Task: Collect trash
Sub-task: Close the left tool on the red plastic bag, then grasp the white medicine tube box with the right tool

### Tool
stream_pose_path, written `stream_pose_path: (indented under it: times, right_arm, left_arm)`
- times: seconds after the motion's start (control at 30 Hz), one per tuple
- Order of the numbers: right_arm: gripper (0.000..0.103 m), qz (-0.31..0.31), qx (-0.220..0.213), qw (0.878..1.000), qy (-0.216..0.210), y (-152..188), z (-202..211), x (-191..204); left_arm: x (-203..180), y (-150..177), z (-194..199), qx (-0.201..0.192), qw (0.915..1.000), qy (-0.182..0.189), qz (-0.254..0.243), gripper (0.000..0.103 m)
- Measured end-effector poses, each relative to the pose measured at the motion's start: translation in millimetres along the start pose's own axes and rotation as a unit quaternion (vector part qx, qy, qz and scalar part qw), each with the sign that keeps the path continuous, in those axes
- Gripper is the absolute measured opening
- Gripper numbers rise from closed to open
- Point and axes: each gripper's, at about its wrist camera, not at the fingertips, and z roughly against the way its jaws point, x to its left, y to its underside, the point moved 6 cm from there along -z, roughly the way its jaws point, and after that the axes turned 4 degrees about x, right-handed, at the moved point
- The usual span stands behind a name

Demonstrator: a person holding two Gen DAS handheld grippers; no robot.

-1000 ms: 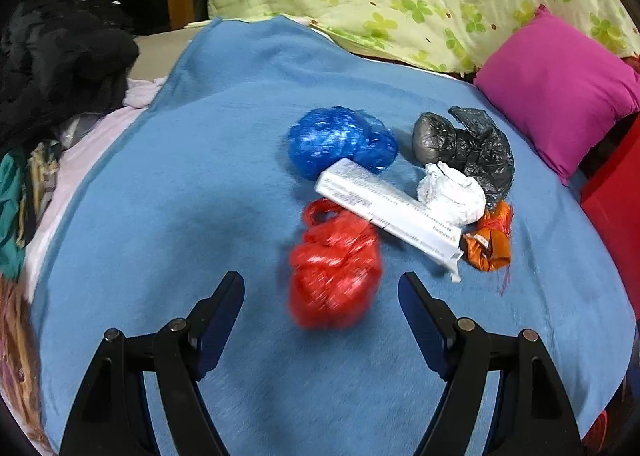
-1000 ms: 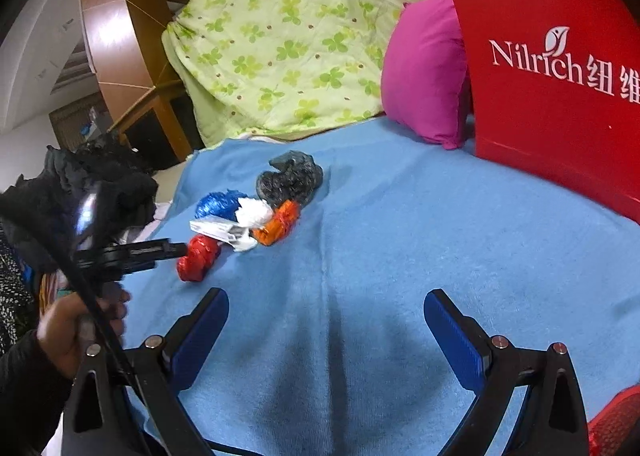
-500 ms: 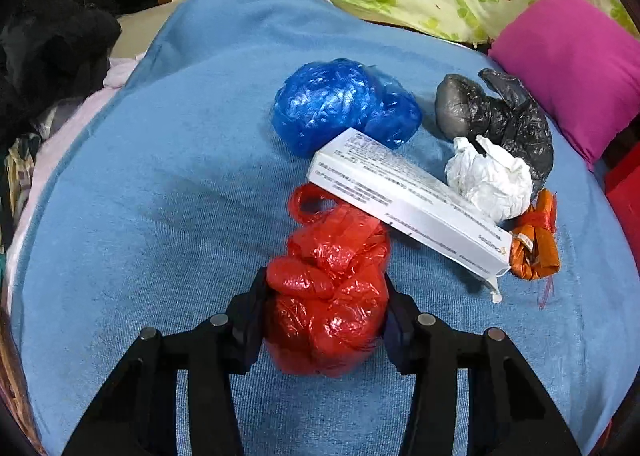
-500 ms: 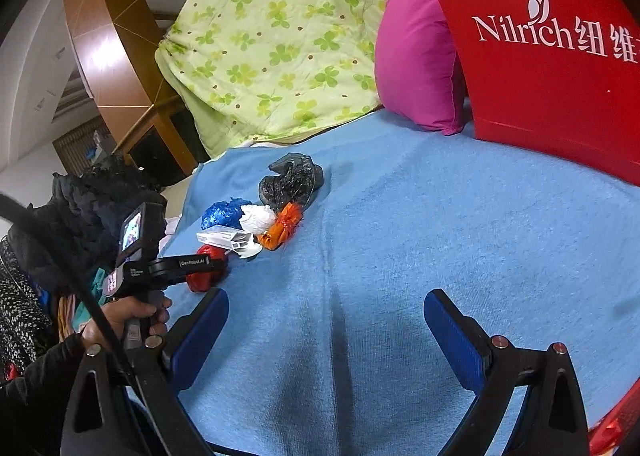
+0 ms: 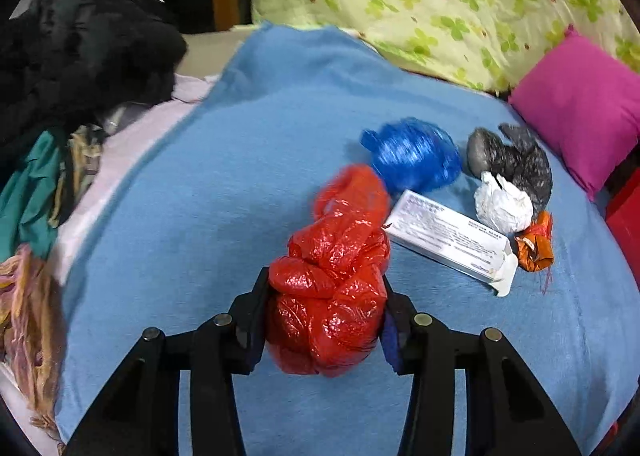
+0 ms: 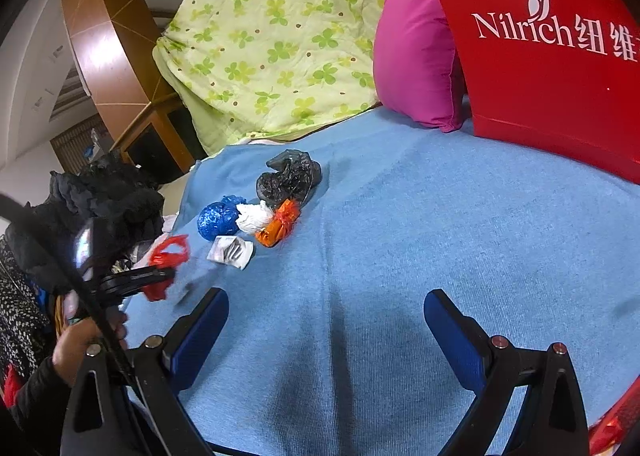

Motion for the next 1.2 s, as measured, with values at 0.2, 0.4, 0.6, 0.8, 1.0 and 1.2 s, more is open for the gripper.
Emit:
stream_pose_path:
  times: [0.2,0.4,0.6,0.8,1.0,1.2]
  right_arm:
    - [0.1,0.007,0.0,1.0,0.01,2.1,-0.3,2.4]
    - [0.1,0.001,0.005,1.0,0.009,2.8,-1.4,0.0]
    - [0.1,0.015,0.006,1.0,0.018,4.1,-2.0,3.7]
    - [0.1,0.042,0.051,0.998,0.021,-3.4,-22.9,17.5]
    - [0.1,0.12,0.093,0.988,-0.032,-22.9,-72.3,84.1]
    - [0.1,0.225,0.149,0.961,-0.057,-28.7,-143.2,156.4]
  left_arm:
    - [13.4,5.3,-1.9,-0.021,0.9996,-0.016,0.011,0.048]
    - [20.7,3.8,1.2,-0.052,0.9981,-0.031,0.013,0.048]
    - [24.1,4.3,-0.1,-0.056,0.9979,-0.026,0.022,0.048]
    - [33.7,2.0,-1.2,-0.052,0.9971,-0.007,0.055,0.048]
    - [49.3,0.3,-5.3,-0.037,0.9943,0.013,0.099,0.048]
    - [58.6,0.9,-4.8,-0.035,0.9918,0.019,0.122,0.048]
